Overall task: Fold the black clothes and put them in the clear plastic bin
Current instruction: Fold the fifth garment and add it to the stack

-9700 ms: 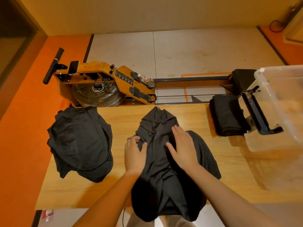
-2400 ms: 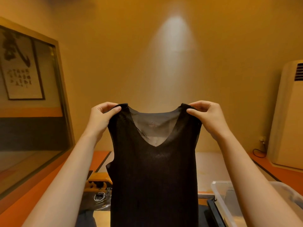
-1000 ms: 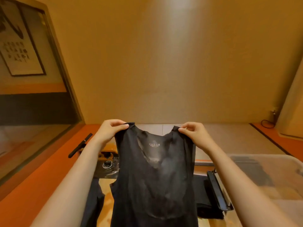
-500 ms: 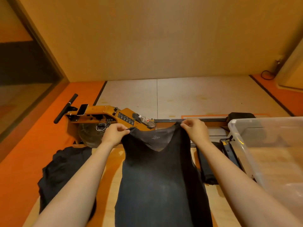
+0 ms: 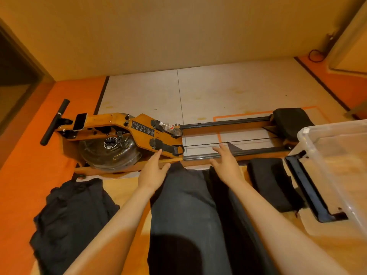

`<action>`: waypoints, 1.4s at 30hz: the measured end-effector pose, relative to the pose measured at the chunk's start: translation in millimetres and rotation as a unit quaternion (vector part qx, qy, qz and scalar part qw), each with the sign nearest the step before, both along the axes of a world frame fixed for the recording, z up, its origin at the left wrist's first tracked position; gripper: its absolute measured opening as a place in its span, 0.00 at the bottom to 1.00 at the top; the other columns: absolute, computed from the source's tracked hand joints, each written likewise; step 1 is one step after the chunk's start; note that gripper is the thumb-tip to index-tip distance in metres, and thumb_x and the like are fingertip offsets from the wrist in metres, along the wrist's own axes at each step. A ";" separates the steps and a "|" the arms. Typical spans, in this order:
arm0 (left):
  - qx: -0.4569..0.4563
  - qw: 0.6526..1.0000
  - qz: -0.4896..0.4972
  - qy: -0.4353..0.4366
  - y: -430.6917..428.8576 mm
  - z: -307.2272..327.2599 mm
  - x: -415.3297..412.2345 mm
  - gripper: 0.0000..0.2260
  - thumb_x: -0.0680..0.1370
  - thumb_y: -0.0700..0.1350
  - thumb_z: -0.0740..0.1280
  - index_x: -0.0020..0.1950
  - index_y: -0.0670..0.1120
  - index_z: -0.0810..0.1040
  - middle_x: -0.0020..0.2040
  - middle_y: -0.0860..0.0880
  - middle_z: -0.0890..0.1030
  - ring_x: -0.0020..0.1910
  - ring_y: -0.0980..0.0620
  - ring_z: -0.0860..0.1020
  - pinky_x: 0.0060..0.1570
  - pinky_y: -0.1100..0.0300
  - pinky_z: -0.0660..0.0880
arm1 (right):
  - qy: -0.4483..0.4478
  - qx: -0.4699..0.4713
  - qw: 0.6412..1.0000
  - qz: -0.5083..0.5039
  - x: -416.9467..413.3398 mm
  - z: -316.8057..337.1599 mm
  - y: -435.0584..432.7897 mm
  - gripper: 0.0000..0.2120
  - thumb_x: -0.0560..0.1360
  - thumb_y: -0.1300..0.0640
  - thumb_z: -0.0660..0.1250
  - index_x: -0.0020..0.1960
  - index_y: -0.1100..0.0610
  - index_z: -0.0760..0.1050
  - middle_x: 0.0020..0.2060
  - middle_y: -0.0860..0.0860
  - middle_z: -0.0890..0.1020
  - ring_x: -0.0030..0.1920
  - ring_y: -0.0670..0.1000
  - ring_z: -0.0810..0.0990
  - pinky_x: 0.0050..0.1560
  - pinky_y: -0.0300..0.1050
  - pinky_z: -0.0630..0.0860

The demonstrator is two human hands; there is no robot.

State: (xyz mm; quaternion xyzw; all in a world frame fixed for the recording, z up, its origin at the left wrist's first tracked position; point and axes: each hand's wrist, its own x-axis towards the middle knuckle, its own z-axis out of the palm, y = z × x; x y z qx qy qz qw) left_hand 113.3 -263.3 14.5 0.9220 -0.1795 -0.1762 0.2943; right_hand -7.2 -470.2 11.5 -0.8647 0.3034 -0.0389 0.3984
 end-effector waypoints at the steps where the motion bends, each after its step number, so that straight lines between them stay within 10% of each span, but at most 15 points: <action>1: -0.002 1.000 -0.011 -0.007 1.6 -7.9 -10.3 0.28 0.80 0.50 0.64 0.78 0.50 0.58 0.77 0.49 0.62 0.76 0.48 0.61 0.72 0.48 0.62 | 0.009 -0.003 1.000 0.006 -5.8 -7.1 7.1 0.22 0.79 0.58 0.65 0.72 0.56 0.67 0.76 0.54 0.61 0.75 0.54 0.60 0.72 0.45 0.59; 10: 0.051 0.993 -0.076 -0.074 58.1 -55.1 -139.7 0.29 0.82 0.60 0.53 0.76 0.57 0.39 0.76 0.58 0.39 0.75 0.59 0.37 0.77 0.55 0.45 | 0.040 -0.090 0.993 0.067 -93.8 -32.8 72.5 0.24 0.82 0.52 0.59 0.76 0.49 0.60 0.78 0.47 0.53 0.78 0.46 0.47 0.75 0.44 0.49; 23: 0.130 0.977 -0.123 -0.117 135.9 -112.0 -287.9 0.28 0.83 0.61 0.42 0.80 0.51 0.47 0.80 0.52 0.46 0.79 0.52 0.45 0.73 0.55 0.44 | 0.143 -0.219 0.959 0.113 -281.0 -91.5 137.2 0.25 0.80 0.45 0.47 0.74 0.51 0.64 0.73 0.53 0.68 0.76 0.54 0.54 0.73 0.51 0.45; 33: 0.188 0.966 -0.114 -0.135 157.7 -124.1 -232.0 0.27 0.82 0.63 0.43 0.80 0.55 0.48 0.78 0.49 0.59 0.79 0.51 0.45 0.74 0.53 0.43 | 0.139 -0.246 0.951 0.125 -239.0 -114.9 129.6 0.28 0.82 0.40 0.38 0.79 0.47 0.47 0.76 0.52 0.62 0.77 0.55 0.52 0.73 0.55 0.51; 42: 0.162 0.969 -0.134 -0.130 156.3 -122.8 -148.6 0.33 0.79 0.69 0.38 0.80 0.53 0.48 0.79 0.50 0.51 0.78 0.53 0.41 0.74 0.53 0.41 | 0.135 -0.251 0.944 0.166 -152.0 -115.4 110.4 0.30 0.81 0.39 0.37 0.76 0.48 0.61 0.75 0.52 0.63 0.75 0.54 0.56 0.64 0.57 0.71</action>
